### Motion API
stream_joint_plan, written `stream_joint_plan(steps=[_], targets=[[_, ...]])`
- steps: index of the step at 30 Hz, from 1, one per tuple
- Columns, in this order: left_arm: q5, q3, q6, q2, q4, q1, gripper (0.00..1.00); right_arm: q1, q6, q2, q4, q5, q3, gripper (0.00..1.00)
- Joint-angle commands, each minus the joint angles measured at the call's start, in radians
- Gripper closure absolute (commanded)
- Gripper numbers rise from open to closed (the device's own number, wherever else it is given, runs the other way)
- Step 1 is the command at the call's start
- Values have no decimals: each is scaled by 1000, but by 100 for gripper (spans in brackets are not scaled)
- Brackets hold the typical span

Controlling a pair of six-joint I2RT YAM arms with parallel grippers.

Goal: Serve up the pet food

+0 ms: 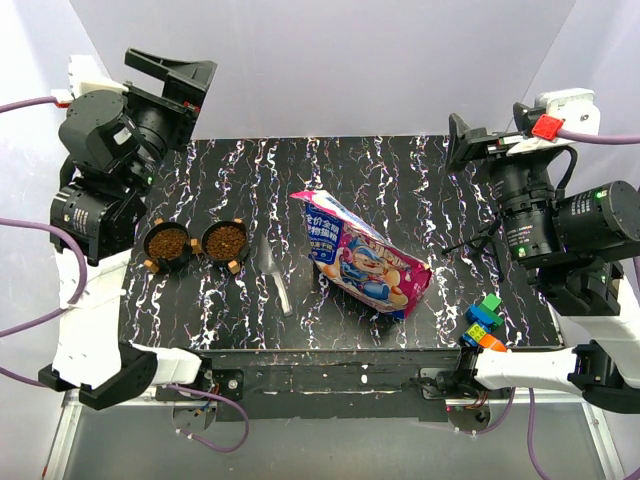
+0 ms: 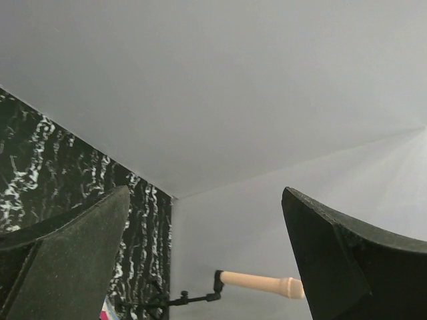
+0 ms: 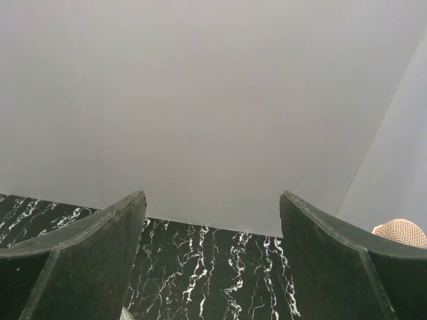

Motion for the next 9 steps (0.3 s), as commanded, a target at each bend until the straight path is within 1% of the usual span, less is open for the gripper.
stream_joint_plan(steps=[1, 9], targets=[[-82, -13, 96, -9, -41, 2, 2, 9, 27, -4, 9, -55, 36, 12], [-99, -47, 93, -37, -45, 2, 2, 12, -21, 37, 7, -46, 68, 11]])
